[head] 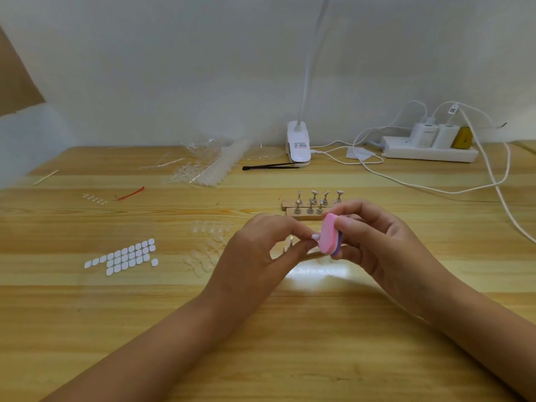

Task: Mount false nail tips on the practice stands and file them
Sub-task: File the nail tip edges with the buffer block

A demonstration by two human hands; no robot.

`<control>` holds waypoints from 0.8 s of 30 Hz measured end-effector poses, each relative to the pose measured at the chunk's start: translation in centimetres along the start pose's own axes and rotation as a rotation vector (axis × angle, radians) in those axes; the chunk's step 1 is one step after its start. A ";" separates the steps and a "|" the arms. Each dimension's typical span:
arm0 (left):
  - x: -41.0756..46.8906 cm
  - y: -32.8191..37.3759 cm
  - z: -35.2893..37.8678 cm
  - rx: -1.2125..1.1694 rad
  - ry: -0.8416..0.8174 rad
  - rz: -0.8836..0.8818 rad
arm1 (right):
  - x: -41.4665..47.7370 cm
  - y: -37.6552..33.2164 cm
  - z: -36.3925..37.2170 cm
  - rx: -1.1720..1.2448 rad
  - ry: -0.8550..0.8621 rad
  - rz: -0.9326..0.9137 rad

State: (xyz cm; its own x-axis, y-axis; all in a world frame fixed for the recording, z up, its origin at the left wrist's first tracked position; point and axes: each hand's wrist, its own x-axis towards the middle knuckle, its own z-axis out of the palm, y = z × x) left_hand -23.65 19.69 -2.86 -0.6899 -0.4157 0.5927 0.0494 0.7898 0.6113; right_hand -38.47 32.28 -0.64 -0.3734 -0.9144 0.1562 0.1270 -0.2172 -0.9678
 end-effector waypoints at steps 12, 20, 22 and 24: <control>0.0 -0.2 0.1 -0.024 0.027 0.062 | 0.1 -0.1 -0.1 -0.015 0.079 0.004; -0.2 -0.4 0.2 -0.006 0.031 0.101 | 0.2 -0.5 -0.5 -0.015 0.015 0.077; -0.2 -0.4 0.3 0.015 0.036 0.134 | 0.2 -0.3 -0.6 0.005 0.032 0.077; -0.1 -0.5 0.3 0.001 0.051 0.097 | 0.2 -0.4 -0.6 0.009 -0.011 0.101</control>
State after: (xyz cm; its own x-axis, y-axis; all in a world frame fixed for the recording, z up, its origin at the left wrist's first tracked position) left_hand -23.82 19.53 -3.40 -0.6440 -0.3595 0.6753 0.1139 0.8278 0.5493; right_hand -39.13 32.39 -0.36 -0.3483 -0.9355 0.0597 0.1722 -0.1264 -0.9769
